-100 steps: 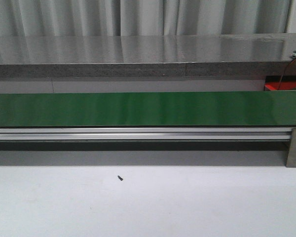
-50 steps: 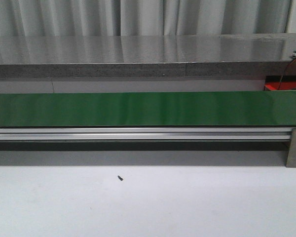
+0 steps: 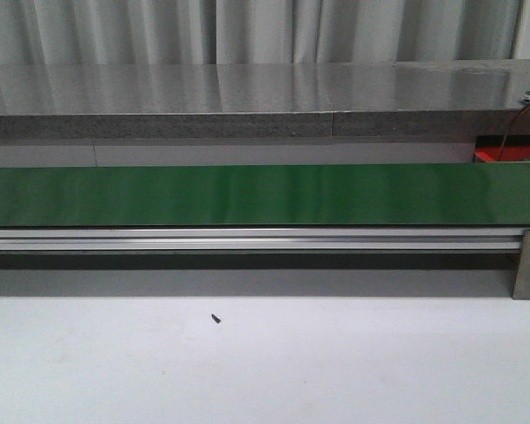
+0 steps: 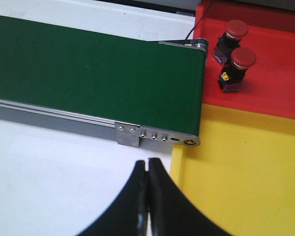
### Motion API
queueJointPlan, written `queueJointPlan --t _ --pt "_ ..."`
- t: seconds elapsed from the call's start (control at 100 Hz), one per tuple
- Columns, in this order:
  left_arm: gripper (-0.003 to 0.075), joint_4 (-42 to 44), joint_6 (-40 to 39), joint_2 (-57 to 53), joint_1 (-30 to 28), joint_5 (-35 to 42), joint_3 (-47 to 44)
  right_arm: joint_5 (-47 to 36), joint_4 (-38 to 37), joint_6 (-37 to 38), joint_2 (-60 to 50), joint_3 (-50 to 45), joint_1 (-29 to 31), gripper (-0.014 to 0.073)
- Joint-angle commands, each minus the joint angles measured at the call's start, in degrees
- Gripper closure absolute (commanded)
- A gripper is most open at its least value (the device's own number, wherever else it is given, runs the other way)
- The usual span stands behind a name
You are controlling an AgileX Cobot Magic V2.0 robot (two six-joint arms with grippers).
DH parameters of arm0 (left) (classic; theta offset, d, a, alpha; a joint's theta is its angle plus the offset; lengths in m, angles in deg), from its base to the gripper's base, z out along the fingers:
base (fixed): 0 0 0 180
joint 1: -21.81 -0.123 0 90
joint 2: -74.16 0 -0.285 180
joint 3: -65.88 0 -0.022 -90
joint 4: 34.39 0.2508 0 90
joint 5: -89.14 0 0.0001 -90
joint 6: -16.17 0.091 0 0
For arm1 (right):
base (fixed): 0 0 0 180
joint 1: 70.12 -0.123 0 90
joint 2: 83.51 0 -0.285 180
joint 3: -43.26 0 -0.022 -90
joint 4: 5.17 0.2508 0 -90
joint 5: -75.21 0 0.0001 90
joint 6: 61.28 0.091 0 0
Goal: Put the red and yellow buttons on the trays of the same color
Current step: 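Lower the open left gripper over a yellow button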
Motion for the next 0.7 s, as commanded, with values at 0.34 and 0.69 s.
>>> queueJointPlan --t 0.34,0.69 --pt "0.0464 -0.2 -0.1 -2.2 0.2 0.1 1.5 -3.2 1.5 -0.3 -0.2 1.4 -0.1 0.069" --pt "0.067 -0.2 -0.1 -4.1 0.2 -3.1 1.5 -3.2 1.5 -0.3 -0.2 1.4 -0.1 0.069"
